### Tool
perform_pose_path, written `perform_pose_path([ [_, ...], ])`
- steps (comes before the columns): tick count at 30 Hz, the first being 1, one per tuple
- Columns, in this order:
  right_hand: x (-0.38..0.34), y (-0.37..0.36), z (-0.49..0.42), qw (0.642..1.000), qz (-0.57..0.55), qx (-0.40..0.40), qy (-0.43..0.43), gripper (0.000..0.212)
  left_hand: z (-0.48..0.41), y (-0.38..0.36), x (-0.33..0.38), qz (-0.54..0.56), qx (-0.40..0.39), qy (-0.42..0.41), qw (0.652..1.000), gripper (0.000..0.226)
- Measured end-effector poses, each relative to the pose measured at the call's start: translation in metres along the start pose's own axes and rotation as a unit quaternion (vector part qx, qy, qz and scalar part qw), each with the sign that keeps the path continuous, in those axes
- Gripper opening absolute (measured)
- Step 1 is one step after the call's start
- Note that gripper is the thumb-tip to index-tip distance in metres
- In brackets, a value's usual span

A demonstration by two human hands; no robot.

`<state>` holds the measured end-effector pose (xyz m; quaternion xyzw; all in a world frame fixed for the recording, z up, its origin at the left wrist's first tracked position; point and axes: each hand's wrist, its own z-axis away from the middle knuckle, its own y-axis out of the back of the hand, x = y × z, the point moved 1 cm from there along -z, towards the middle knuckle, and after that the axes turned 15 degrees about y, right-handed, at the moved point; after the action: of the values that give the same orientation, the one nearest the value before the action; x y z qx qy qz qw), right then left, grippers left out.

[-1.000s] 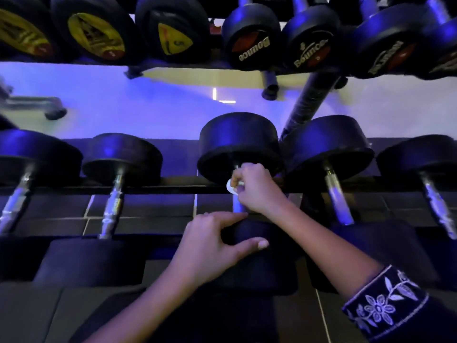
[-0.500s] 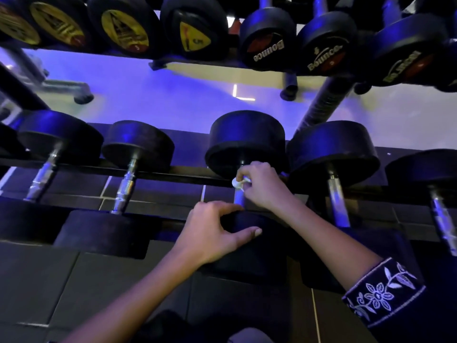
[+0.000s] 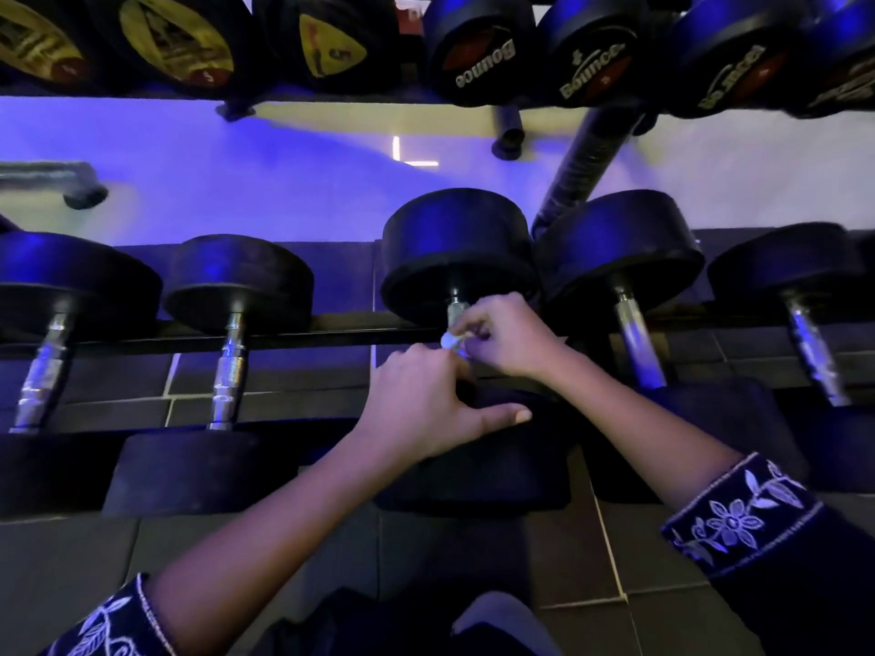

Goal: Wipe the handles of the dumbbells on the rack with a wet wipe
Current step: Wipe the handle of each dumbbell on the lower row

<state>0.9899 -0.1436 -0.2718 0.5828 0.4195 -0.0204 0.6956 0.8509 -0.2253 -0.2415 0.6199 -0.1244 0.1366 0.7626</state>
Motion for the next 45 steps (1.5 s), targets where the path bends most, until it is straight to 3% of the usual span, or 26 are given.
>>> perform_pose_path([
  [4,-0.002,-0.003,0.015,0.998,-0.027,-0.057,-0.012,0.019,0.002,-0.004,-0.003,0.012,-0.014,-0.016,1.0,0.063],
  [8,0.003,-0.003,-0.007,0.999,0.044,0.01,0.028,0.021,0.003,-0.013,0.001,0.035,-0.019,-0.036,0.999,0.058],
  [11,0.005,-0.003,-0.014,0.999,0.028,0.037,0.017,0.021,0.005,-0.022,0.001,0.055,0.008,-0.036,0.998,0.06],
  [15,0.004,-0.005,0.014,0.993,-0.074,-0.082,0.042,0.017,0.011,-0.031,0.008,0.102,0.056,-0.016,0.993,0.061],
  [17,0.006,-0.002,0.013,0.994,-0.074,-0.06,0.058,0.016,0.011,-0.033,0.009,0.102,0.083,-0.003,0.991,0.062],
  [22,0.02,0.009,-0.023,0.99,0.075,0.032,0.116,0.023,0.009,-0.035,0.008,0.113,0.079,0.028,0.99,0.066],
  [27,0.017,-0.007,0.011,0.987,-0.033,-0.076,0.137,0.015,0.013,-0.033,0.009,0.134,0.103,0.024,0.985,0.055],
  [33,0.028,0.005,-0.026,0.984,0.091,0.031,0.152,0.021,0.011,-0.036,0.004,0.136,0.092,0.048,0.985,0.068],
  [35,0.026,-0.001,-0.017,0.989,0.011,0.015,0.145,0.019,0.01,-0.036,0.002,0.155,0.083,0.056,0.983,0.066],
  [39,0.025,-0.009,0.011,0.979,-0.129,-0.099,0.125,0.016,0.01,-0.032,0.001,0.202,0.08,0.069,0.974,0.047],
  [43,0.043,0.01,-0.015,0.994,0.002,0.022,0.109,0.019,0.009,-0.033,0.004,0.189,0.079,0.079,0.976,0.059],
  [45,0.043,0.01,-0.013,0.993,-0.019,0.025,0.111,0.018,0.009,-0.033,0.004,0.198,0.074,0.078,0.974,0.057],
])
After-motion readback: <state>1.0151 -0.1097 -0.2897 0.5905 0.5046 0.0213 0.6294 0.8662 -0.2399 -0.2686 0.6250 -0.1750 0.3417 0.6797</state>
